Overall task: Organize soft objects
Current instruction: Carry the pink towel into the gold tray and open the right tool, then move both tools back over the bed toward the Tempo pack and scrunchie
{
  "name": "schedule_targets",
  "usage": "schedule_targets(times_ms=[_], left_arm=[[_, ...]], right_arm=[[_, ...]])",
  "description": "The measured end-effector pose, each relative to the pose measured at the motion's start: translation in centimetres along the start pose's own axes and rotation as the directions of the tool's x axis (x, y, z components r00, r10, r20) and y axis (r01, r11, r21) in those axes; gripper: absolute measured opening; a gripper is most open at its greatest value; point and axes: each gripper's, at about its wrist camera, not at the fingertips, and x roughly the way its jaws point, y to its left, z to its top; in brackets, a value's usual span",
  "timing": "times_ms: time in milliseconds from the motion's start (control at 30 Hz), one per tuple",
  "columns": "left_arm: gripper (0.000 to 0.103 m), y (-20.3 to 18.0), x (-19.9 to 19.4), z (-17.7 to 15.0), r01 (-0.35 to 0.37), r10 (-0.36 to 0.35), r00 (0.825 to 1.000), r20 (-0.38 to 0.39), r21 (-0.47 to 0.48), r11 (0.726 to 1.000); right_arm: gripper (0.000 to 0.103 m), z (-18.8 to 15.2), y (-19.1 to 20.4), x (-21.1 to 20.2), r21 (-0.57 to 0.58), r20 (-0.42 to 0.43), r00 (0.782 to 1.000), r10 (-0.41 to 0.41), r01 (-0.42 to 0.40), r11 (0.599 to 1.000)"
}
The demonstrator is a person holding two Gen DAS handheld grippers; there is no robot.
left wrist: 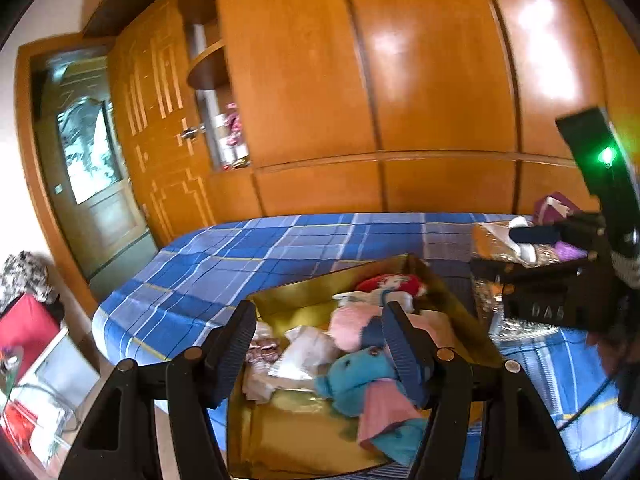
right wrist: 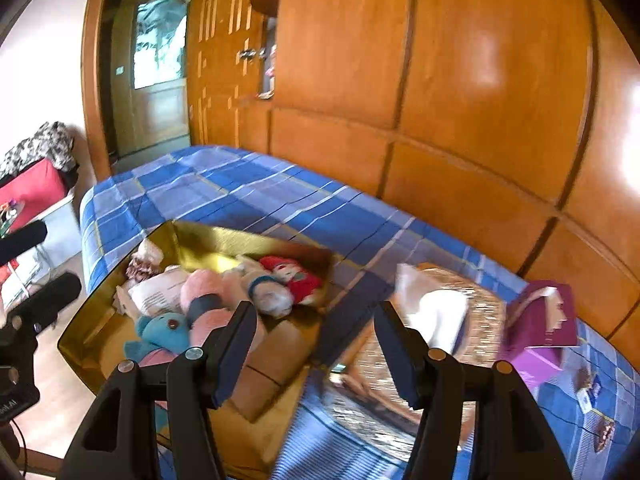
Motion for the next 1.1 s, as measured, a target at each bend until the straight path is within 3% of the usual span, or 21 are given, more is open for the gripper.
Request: schedule_targets(times_ms=[333, 633, 900, 1100], left_arm=[[0.066, -3.8, -1.3, 0.9, 0.058, -0.061, 0.998, 0.035, 0.094, 0.994], [0.066, -7.3, -1.8, 1.9, 0.106, -0.117, 0.992, 0.049, 0.180, 0.978], [0.066, -11.5, -2.1, 2.9, 0.166, -0.186, 0.981, 0.054, 0.260, 0.951], [0.066, -14.8, -2.2, 3.8, 0.222, -0.250, 0.967, 0.050, 0.315, 0.923]], right_arm=[[0.062, -0.4, -6.8, -4.3, 0.126, 0.077, 0.991, -0.109, 0.098, 0.987], [0.062, -2.1, -14.0, -6.7, 0.235, 0.074, 0.970, -0.230, 0.207, 0.950], [0.062, -5.6, -23.0, -8.8, 0.392, 0.001, 0.931, -0.365, 0.335, 0.857], [0.062, -9.1, -30.2, -10.1, 0.488, -0.094, 0.874, -0.477, 0.458, 0.743]])
